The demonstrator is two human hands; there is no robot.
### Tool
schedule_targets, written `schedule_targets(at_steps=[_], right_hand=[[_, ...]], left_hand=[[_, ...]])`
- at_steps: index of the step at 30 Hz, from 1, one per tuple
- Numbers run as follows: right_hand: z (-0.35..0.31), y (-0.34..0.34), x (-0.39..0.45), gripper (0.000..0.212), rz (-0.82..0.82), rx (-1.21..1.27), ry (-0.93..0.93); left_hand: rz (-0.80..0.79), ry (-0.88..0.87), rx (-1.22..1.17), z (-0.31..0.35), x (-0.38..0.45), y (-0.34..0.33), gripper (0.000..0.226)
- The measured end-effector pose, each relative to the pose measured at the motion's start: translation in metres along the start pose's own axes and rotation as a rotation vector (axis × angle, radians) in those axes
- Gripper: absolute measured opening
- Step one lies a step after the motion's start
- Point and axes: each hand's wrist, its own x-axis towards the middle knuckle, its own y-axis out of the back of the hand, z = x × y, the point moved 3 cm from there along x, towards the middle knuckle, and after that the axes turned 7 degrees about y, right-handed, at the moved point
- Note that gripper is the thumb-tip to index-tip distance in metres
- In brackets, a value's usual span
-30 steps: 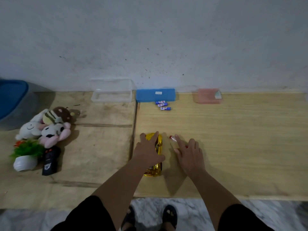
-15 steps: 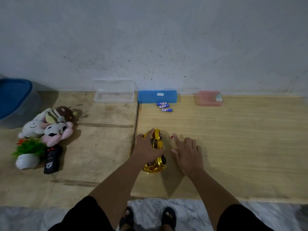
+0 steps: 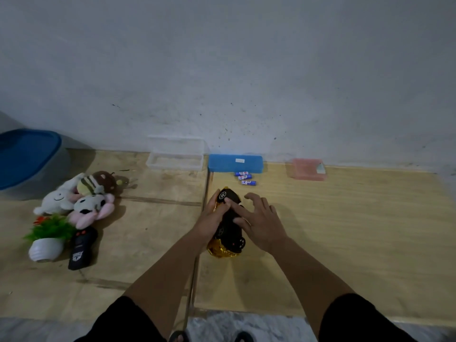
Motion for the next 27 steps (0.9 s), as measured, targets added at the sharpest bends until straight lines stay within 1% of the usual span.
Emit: schedule_targets(at_steps=[3, 7, 10, 13, 15, 18, 20, 23, 27], right_hand=[[-0.001, 0.004, 0.003, 0.058, -0.001, 0.059, -0.01], [0.004, 0.002, 0.002, 0.046, -0.016, 0.323, -0.112], [0.001, 0.001, 0.005, 0.047, -0.094, 0.52, -0.096], [-0.006, -0.001, 0.008, 0.049, -0.141, 0.652, -0.128], [-0.007, -0.003, 0.009, 0.055, -0.166, 0.665, -0.156], [-0.006, -0.007, 0.009, 0.059, -0.164, 0.671, -0.196], [-0.003, -0.007, 0.007, 0.06, -0.15, 0.675, -0.205], [0.004, -0.005, 0.003, 0.062, -0.123, 0.662, -0.22], [0.006, -0.006, 0.001, 0.062, -0.106, 0.642, -0.228]], left_hand=[[-0.048, -0.027, -0.082, 0.003, -0.003, 0.003, 0.05], [-0.051, -0.026, -0.12, 0.005, -0.008, 0.008, 0.044], [-0.028, -0.023, -0.117, 0.004, -0.008, 0.012, 0.046], [-0.018, -0.07, -0.105, 0.0, -0.007, 0.014, 0.053], [0.018, -0.146, 0.019, 0.002, -0.008, 0.012, 0.057], [0.156, -0.31, 0.391, 0.003, -0.008, 0.008, 0.057], [0.198, -0.377, 0.566, -0.001, -0.01, 0.006, 0.055], [0.167, -0.376, 0.639, -0.011, -0.01, 0.004, 0.051], [0.151, -0.336, 0.651, -0.01, -0.009, 0.0, 0.054]])
